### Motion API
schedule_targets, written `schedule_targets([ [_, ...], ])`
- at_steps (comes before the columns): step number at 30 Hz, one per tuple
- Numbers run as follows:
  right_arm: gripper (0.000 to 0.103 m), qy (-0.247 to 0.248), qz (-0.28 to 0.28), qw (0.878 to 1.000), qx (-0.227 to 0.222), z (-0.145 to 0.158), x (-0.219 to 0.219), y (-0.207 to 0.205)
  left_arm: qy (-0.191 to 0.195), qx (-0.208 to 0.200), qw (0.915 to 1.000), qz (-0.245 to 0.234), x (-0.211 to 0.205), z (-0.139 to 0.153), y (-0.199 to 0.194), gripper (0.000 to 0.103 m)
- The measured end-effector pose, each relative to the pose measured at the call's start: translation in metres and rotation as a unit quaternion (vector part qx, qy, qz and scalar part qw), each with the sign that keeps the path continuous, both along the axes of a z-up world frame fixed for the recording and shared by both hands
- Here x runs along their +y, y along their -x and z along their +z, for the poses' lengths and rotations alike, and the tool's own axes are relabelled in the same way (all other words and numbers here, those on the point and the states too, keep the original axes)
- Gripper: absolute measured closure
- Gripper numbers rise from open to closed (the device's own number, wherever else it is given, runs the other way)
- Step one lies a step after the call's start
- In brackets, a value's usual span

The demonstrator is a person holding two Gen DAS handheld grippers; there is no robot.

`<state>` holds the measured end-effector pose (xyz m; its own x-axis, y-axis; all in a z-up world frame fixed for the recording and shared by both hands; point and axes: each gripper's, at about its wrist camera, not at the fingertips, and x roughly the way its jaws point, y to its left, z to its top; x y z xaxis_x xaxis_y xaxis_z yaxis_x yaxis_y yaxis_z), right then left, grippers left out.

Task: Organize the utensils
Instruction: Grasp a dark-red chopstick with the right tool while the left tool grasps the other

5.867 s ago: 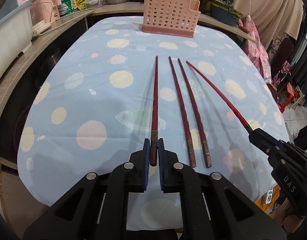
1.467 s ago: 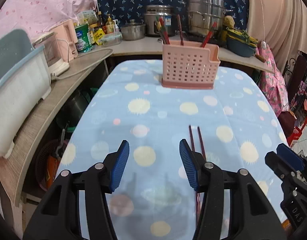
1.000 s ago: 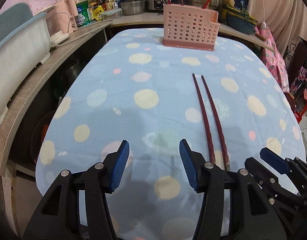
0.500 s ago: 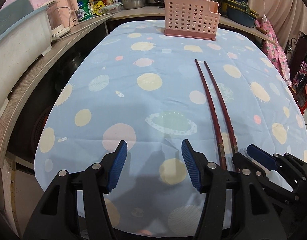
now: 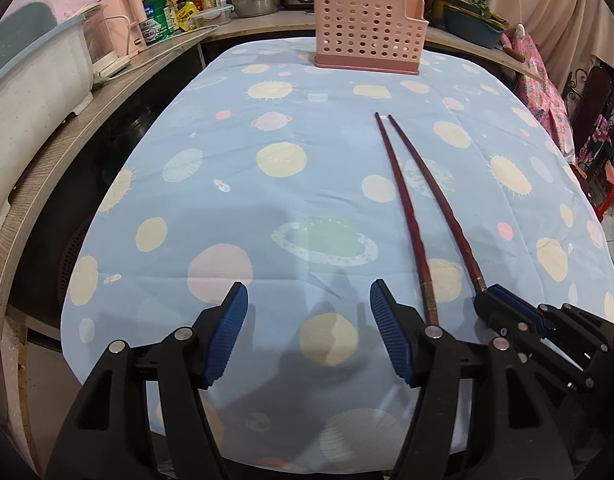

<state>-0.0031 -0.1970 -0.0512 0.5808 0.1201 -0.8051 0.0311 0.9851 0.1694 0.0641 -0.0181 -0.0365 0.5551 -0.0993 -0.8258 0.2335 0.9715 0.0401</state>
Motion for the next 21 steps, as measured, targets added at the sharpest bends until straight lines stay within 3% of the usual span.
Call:
schedule_targets([
  [12, 0.096, -0.013, -0.045, 0.999, 0.000, 0.000, -0.033, 0.013, 0.005, 0.015, 0.9989, -0.043, -0.035, -0.010, 0.007, 0.036],
  [21, 0.096, -0.016, -0.046, 0.999, 0.000, 0.000, -0.035, 0.014, 0.007, 0.040, 0.9983, -0.043, -0.044, -0.025, 0.000, 0.037],
])
